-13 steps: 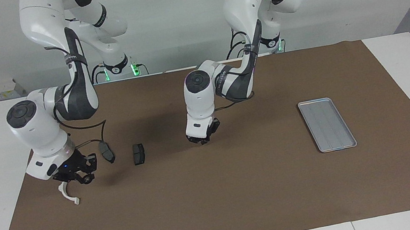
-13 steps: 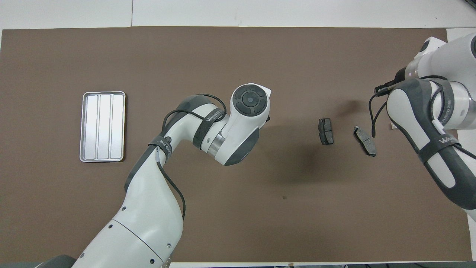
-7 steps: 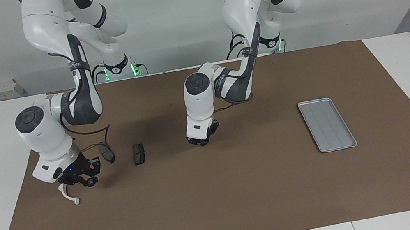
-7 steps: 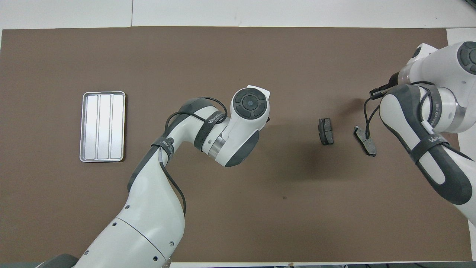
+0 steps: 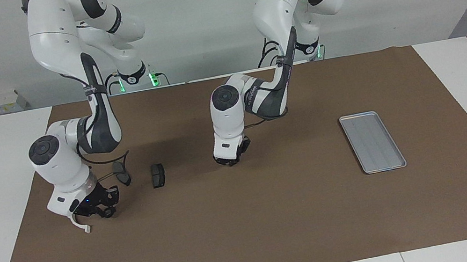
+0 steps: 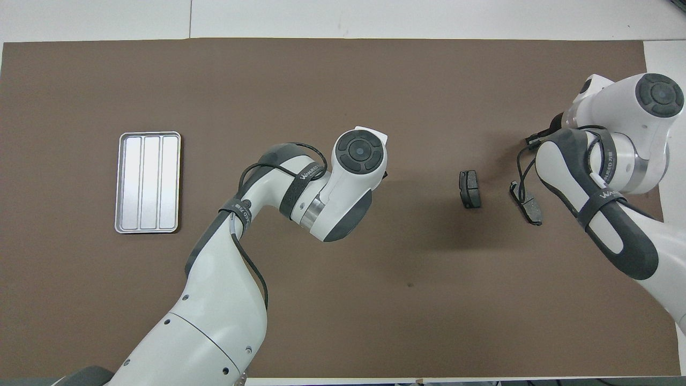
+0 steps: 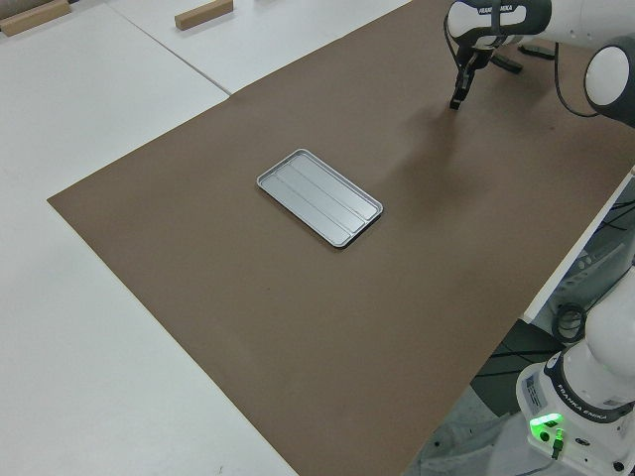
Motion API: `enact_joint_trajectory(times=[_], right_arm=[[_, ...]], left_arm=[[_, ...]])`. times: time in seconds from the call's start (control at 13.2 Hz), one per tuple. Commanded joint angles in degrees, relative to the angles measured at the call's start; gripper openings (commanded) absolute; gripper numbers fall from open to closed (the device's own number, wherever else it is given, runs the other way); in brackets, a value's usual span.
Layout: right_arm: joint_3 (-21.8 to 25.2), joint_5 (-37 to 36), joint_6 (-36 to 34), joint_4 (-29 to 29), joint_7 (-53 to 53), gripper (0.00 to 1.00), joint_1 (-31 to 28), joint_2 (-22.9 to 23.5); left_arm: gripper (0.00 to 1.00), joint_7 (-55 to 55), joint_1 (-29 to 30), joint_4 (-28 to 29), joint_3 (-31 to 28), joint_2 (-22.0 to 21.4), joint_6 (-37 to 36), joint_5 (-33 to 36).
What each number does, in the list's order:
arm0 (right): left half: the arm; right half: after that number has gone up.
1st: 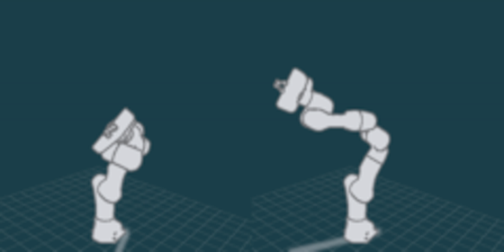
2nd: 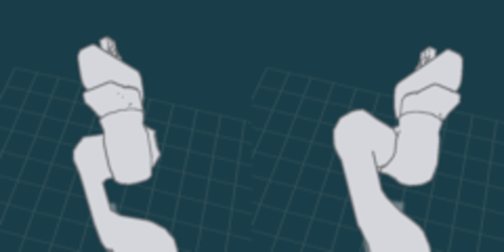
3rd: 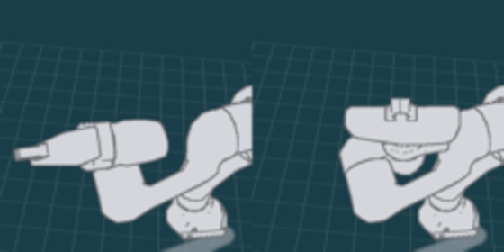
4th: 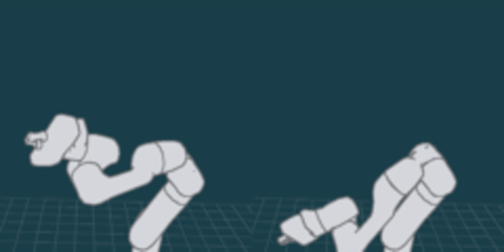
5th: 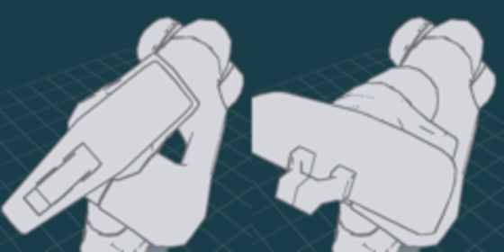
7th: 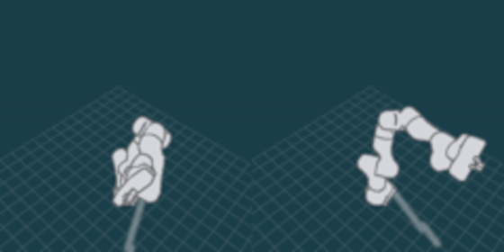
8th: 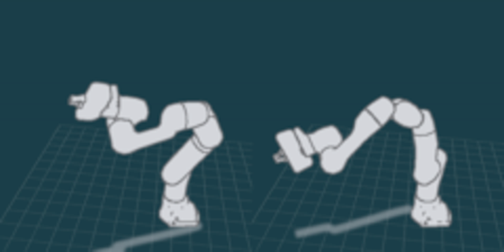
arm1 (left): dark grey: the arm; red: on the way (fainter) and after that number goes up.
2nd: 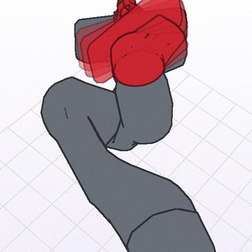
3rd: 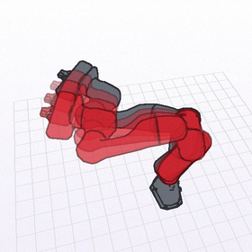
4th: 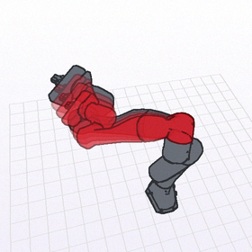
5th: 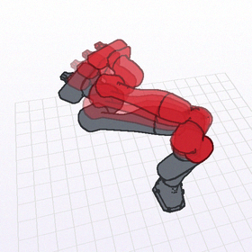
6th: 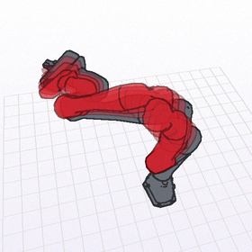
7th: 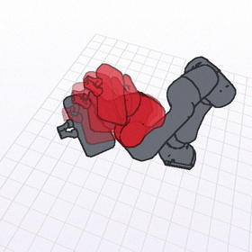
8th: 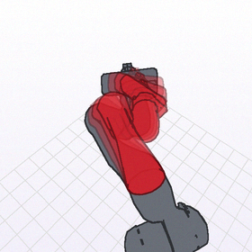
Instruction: Place bearing gear from tray to pile
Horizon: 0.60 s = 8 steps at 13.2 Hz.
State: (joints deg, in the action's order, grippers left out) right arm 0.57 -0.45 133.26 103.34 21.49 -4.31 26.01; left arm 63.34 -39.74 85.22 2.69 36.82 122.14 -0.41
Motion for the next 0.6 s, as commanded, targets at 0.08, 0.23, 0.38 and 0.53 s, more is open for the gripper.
enact_joint_trajectory(times=[0.08,0.23,0.38,0.53], right_arm=[[-1.0,0.3,1.4,0.6,1.4,0.00,-1.1,0.0],[-1.0,0.4,1.7,1.2,1.4,0.00,-1.0,0.2],[-1.0,0.4,1.7,1.2,1.3,0.00,-1.1,0.5],[-1.0,0.4,1.7,1.2,1.2,0.00,-1.1,0.7]], left_arm=[[1.00,1.8,-0.8,0.0,-3.0,-1.8,-1.6,0.1],[1.00,1.4,2.1,0.6,-3.7,-7.8,-4.9,0.2],[1.00,0.6,6.4,0.8,-3.7,-12.8,-8.8,0.2],[1.00,-4.4,12.6,0.8,-3.7,-18.2,-13.4,0.1]])
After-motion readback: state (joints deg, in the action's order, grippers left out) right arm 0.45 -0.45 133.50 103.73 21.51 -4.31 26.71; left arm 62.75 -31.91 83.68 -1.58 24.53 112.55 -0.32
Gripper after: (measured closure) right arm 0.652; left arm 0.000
